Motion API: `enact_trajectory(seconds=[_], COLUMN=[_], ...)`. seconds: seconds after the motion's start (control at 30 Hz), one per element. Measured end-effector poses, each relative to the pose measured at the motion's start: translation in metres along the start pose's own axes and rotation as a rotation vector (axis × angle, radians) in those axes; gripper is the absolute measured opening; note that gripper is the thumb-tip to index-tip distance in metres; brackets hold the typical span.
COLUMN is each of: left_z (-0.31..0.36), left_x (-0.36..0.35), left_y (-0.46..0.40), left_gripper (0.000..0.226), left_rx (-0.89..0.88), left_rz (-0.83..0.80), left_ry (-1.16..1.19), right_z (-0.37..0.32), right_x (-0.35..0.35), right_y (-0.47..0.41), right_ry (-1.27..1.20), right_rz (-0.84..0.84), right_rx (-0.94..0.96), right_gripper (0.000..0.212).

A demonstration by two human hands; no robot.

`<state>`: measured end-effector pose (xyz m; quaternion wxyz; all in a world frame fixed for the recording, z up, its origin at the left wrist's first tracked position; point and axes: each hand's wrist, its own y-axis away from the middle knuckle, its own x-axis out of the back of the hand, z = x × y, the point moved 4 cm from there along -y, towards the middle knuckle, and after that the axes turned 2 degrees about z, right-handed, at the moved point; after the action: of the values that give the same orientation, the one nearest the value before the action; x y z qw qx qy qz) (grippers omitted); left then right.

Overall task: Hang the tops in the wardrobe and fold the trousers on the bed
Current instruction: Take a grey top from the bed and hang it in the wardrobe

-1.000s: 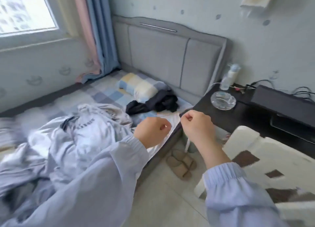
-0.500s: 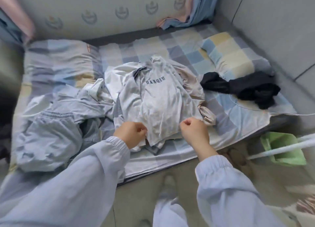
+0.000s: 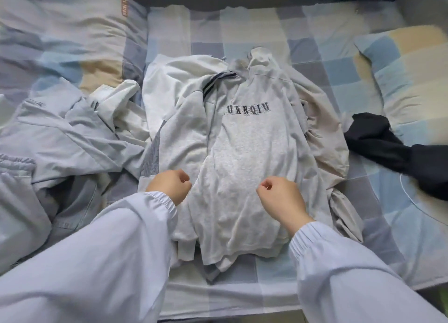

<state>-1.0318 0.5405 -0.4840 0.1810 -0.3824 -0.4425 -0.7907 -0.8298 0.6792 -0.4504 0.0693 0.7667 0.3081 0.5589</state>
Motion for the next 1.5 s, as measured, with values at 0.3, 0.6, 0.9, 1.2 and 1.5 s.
enact_trajectory(seconds=[0.3, 0.6, 0.9, 1.2, 1.5], left_z=[0.015, 0.053, 0.062, 0.131, 0.215], left_x=[-0.098, -0.081, -0.062, 0.009, 0.151], left_y=[-0.121, -0.055, 0.015, -0.017, 0.127], left_gripper=[0.049, 0.044, 0.028, 0.055, 0.026], left_rx=[-0.038, -0.359, -0.307, 0.233, -0.666], left_rz=[0.135, -0.193, -0.893, -0.68, -0.204], left_ry=[0.132, 0.035, 0.25, 1.625, 0.625], right_z=[0.039, 0.005, 0.004, -0.042, -0.089], right_x=[-0.093, -0.068, -0.046, 0.034, 0.243], right_y=[-0.088, -0.099, -0.074, 0.027, 0.05], right_ry=[0.043, -0.287, -0.514, -0.542, -0.553], right_rz=[-0.083, -0.069, 0.006, -0.743, 0.224], right_rx=[0.011, -0.051, -0.28, 0.237, 0.327], right_gripper=[0.018, 0.041, 0.023, 0.026, 0.014])
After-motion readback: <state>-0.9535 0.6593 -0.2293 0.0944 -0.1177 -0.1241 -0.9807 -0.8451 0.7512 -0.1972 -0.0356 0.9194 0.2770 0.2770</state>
